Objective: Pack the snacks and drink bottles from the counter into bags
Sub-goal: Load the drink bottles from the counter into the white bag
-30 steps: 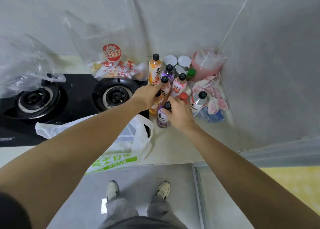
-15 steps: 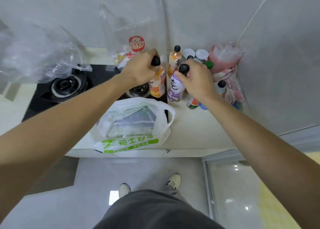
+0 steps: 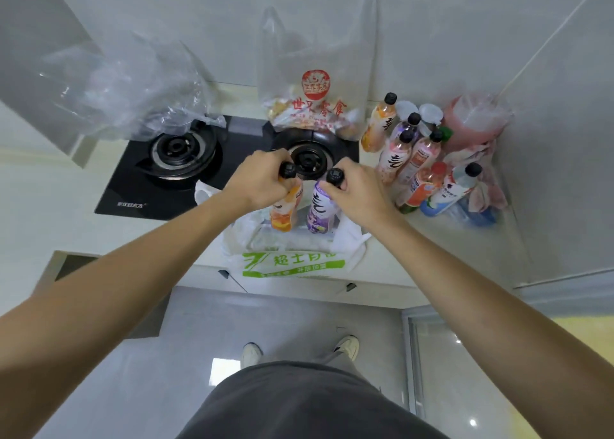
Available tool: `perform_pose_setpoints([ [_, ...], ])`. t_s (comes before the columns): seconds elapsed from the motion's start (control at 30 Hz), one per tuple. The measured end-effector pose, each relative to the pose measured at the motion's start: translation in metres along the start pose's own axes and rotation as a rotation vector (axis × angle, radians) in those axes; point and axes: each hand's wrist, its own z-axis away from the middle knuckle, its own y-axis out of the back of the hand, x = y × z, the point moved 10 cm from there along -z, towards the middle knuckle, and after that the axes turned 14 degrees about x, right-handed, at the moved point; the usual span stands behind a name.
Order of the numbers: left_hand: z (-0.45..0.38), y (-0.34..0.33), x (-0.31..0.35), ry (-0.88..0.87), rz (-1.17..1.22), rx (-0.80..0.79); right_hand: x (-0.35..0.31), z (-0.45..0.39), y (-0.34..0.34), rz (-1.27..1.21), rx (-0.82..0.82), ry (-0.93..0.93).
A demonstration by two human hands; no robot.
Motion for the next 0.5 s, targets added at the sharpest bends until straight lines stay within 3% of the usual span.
perform_pose_setpoints([
  [0.27, 0.038, -0.046, -0.030, 0.076, 0.034, -0.084, 0.002, 0.038, -0.053, 0.113, -0.159, 0.041],
  [0.5, 0.049, -0.065, -0.040, 0.073, 0.016, -0.110, 0.010, 0.052, -0.067, 0.147, -0.204, 0.059],
])
